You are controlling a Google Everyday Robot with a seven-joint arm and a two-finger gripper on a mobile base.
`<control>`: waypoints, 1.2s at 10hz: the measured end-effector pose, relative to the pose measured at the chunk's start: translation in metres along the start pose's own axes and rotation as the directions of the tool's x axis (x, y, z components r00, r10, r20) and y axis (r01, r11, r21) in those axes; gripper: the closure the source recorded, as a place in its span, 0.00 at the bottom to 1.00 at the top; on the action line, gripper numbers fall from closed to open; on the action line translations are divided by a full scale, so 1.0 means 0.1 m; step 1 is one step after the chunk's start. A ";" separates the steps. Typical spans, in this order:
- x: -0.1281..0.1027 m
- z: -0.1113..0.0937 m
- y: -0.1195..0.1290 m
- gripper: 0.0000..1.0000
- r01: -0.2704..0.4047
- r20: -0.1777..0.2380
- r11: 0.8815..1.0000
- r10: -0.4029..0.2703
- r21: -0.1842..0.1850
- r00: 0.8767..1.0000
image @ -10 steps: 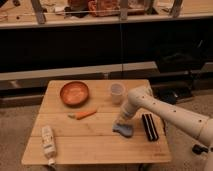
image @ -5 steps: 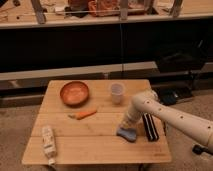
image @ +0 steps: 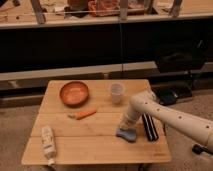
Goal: Wipe the white sponge on the table
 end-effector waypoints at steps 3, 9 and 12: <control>-0.08 0.00 0.07 0.99 0.058 -0.014 0.998 -0.058 0.009 0.998; -1.21 0.15 0.71 0.99 0.405 -0.041 0.914 -0.406 -0.022 0.913; -1.69 0.23 0.83 0.99 0.553 -0.029 0.832 -0.555 -0.057 0.832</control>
